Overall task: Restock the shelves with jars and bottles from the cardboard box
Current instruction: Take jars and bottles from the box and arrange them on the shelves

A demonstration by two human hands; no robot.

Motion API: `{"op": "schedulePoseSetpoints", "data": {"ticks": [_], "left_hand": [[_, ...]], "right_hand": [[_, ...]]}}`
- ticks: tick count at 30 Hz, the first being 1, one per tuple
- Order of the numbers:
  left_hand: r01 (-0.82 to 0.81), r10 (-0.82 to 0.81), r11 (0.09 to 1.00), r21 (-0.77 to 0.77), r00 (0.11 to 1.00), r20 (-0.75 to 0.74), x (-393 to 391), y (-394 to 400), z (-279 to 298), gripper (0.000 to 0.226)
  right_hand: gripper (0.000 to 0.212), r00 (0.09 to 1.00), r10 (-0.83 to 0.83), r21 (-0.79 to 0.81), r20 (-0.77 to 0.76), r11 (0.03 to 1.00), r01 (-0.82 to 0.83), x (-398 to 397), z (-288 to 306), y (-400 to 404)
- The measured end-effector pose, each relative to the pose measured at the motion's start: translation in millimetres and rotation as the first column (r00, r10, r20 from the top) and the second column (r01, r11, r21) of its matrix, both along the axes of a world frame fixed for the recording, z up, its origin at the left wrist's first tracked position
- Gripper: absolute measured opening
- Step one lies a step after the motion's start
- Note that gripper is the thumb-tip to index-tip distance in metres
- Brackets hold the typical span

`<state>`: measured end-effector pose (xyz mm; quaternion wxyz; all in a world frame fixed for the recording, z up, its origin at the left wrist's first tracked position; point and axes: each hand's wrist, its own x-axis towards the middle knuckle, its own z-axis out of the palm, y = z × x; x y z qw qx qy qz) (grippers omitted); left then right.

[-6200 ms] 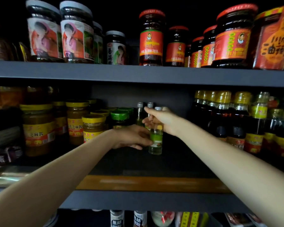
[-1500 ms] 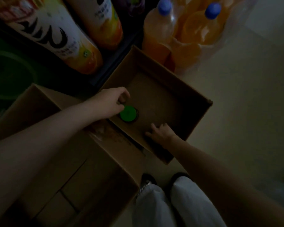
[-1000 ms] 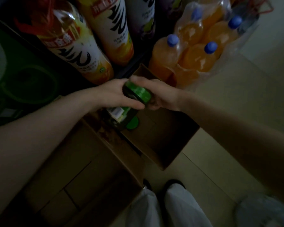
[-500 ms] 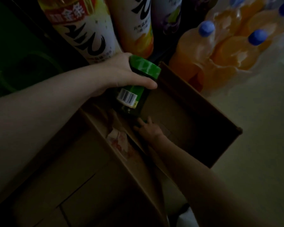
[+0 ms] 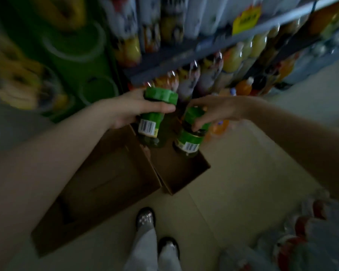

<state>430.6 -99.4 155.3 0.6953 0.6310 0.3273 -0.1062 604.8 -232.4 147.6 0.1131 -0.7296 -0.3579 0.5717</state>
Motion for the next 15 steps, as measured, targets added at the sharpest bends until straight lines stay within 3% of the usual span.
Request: {"op": "schedulePoseSetpoints", "data": {"ticks": [2, 5, 8, 9, 12, 15], "left_hand": [[-0.002, 0.004, 0.999, -0.034, 0.999, 0.045, -41, 3, 78, 0.042], [-0.098, 0.101, 0.995, -0.03, 0.989, 0.109, -112, 13, 193, 0.083], [-0.264, 0.252, 0.964, 0.03, 0.943, 0.215, -186, 27, 289, 0.089], [-0.319, 0.302, 0.947, 0.035, 0.921, 0.247, -211, 32, 316, 0.084], [-0.468, 0.437, 0.884, 0.02, 0.841, 0.319, -296, 56, 375, 0.068], [-0.578, 0.523, 0.815, 0.047, 0.768, 0.371, -386, 92, 410, 0.07]], "right_hand": [[0.062, 0.993, 0.093, 0.067, -0.074, 0.994, -0.088, -17, 90, 13], [0.062, 0.955, 0.259, 0.179, -0.143, 0.956, -0.232, -70, 217, 44], [0.087, 0.929, 0.341, 0.305, -0.146, 0.908, -0.286, -139, 323, 76], [0.091, 0.92, 0.356, 0.355, -0.167, 0.892, -0.281, -163, 350, 86], [0.075, 0.864, 0.417, 0.523, -0.281, 0.822, -0.227, -237, 400, 116], [0.063, 0.79, 0.462, 0.612, -0.403, 0.778, -0.143, -309, 418, 152]]}}
